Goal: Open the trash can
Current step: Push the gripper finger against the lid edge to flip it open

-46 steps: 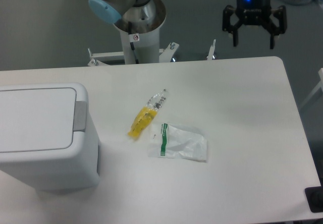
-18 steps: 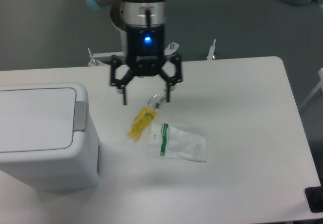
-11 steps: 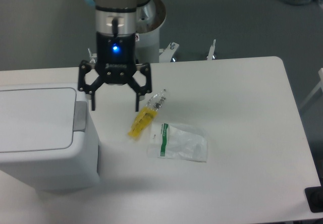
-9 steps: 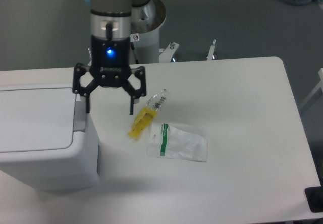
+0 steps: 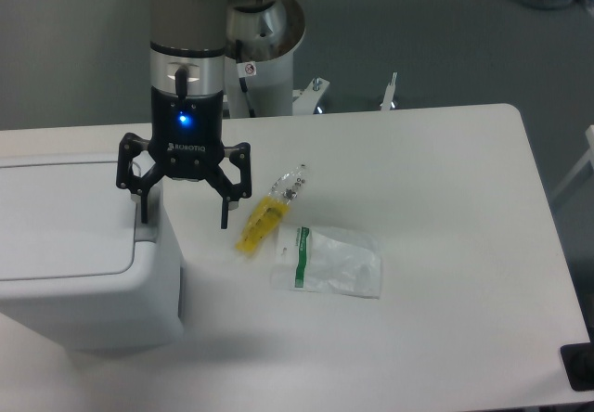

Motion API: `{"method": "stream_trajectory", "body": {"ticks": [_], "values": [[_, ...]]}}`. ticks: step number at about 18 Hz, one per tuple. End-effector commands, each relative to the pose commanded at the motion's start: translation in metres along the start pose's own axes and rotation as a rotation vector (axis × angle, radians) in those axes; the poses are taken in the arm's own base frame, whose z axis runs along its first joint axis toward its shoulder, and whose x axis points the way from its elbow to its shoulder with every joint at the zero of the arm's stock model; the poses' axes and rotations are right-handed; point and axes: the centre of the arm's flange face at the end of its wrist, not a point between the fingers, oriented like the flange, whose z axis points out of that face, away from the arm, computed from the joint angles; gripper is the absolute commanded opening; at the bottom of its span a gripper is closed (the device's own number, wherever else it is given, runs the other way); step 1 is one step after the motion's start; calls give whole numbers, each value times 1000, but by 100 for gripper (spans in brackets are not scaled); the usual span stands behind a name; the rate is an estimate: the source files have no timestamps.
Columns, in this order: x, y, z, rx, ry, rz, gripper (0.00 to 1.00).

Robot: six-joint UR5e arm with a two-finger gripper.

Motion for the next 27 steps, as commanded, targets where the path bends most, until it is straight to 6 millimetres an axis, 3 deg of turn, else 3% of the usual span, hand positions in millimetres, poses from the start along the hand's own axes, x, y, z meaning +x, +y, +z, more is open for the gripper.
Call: {"method": "stream_trajectory", "body": {"ticks": [27], "values": [[-2, 15, 9, -30, -1, -6, 100]]}}
